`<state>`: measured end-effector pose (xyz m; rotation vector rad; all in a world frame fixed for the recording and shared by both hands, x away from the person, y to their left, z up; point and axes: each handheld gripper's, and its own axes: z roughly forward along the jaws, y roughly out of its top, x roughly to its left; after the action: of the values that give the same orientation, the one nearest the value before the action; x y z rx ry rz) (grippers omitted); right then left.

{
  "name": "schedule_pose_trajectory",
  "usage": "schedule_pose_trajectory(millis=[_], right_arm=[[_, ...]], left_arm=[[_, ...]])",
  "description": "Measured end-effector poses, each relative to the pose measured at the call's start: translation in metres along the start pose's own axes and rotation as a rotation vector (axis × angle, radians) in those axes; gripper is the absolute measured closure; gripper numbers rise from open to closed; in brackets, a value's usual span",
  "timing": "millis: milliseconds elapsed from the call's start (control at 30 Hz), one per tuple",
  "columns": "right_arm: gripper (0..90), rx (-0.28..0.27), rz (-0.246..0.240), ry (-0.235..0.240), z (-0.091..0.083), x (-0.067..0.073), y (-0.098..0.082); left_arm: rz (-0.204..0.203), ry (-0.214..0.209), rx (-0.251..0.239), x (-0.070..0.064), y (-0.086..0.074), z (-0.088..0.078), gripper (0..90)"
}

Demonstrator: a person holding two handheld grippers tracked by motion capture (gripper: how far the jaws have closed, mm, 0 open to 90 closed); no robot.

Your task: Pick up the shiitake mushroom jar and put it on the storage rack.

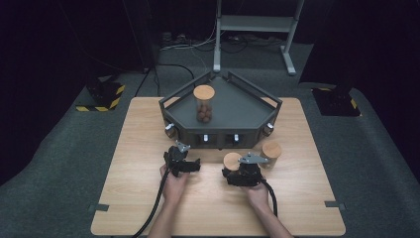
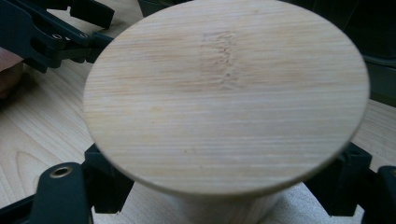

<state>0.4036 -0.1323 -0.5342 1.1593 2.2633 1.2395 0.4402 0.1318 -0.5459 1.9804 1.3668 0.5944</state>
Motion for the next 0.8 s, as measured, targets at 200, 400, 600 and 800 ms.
schedule_pose_trajectory(millis=[200, 400, 600, 800], right_arm=[[22.9, -0.006, -0.026, -0.014, -0.0007, 0.0015, 0.0002], [24.2, -0.013, -0.054, -0.032, -0.0019, 0.0038, 0.0005], [25.5, -0.024, -0.066, -0.045, -0.0036, 0.0043, 0.0011], [25.5, -0.023, -0.052, -0.036, -0.0049, 0.0024, 0.0018]], left_arm=[[0.000, 0.000, 0.000, 0.0000, 0.0000, 0.0000, 7.0], [0.000, 0.000, 0.000, 0.0000, 0.0000, 0.0000, 7.0], [0.000, 0.000, 0.000, 0.0000, 0.0000, 0.0000, 7.0], [0.000, 0.000, 0.000, 0.0000, 0.0000, 0.0000, 7.0]])
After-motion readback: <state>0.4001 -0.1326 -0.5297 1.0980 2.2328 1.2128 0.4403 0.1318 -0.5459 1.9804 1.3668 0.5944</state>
